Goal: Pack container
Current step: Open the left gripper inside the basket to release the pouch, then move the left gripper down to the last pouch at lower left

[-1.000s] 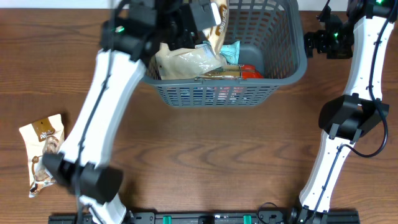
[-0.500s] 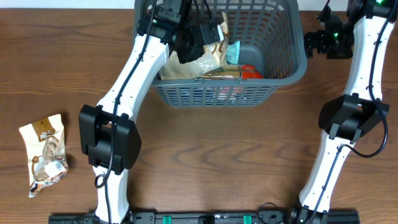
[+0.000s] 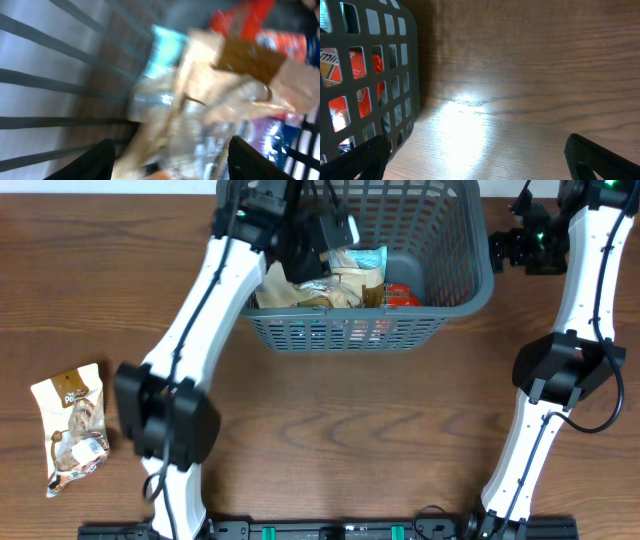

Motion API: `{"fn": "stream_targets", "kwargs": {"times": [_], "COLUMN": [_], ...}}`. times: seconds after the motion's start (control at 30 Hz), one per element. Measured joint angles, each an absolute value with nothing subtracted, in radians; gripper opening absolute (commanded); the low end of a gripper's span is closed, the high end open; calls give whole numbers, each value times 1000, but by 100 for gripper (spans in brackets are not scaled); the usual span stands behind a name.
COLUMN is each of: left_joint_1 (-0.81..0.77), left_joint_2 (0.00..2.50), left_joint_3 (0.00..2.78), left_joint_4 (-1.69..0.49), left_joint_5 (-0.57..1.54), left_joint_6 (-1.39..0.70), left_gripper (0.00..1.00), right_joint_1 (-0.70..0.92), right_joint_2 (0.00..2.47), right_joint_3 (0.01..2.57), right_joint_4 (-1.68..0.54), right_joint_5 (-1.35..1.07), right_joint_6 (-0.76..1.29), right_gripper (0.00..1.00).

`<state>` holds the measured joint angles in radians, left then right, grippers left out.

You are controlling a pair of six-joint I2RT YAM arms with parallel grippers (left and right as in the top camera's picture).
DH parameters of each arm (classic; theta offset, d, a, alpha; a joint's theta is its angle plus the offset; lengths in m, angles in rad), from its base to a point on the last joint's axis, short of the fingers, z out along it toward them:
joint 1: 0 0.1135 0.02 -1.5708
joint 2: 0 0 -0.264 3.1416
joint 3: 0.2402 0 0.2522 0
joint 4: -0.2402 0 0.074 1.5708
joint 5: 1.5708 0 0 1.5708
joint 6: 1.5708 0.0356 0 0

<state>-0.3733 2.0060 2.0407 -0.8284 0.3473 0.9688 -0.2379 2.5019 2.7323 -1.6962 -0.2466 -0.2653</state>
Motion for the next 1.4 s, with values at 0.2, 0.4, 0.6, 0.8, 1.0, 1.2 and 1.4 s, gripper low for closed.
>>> {"fn": "stream_targets", "kwargs": {"times": [0.2, 0.4, 0.6, 0.8, 1.0, 1.2, 1.4], "left_joint_1": [-371, -284, -94, 94, 295, 469, 529], "left_joint_2": [1737, 1546, 1509, 1484, 1464, 1383, 1178], "left_joint_3": [2043, 2068, 2066, 2062, 2034, 1881, 1615], "left_joint_4": [-781, -923, -1208, -1366, -1426, -1425, -1363], "left_joint_5": [261, 60, -70, -101, -89, 9, 35], "left_joint_6": [969, 822, 678, 545, 440, 376, 313], "left_gripper": [72, 83, 99, 99, 99, 99, 99], "right_joint_1": [-238, -238, -238, -238, -238, -238, -238], "right_joint_2": [2502, 2502, 2502, 2502, 2502, 2502, 2502], "right_joint_3": [2732, 2732, 2732, 2732, 2732, 2732, 2732], "right_joint_4": [-1697, -1697, -1697, -1696, -1696, -1696, -1695], "right_joint_5": [-247, -247, -247, -247, -247, -247, -247], "right_joint_6": [-265, -265, -265, -265, -265, -265, -265], "right_gripper": [99, 99, 99, 99, 99, 99, 99]}}
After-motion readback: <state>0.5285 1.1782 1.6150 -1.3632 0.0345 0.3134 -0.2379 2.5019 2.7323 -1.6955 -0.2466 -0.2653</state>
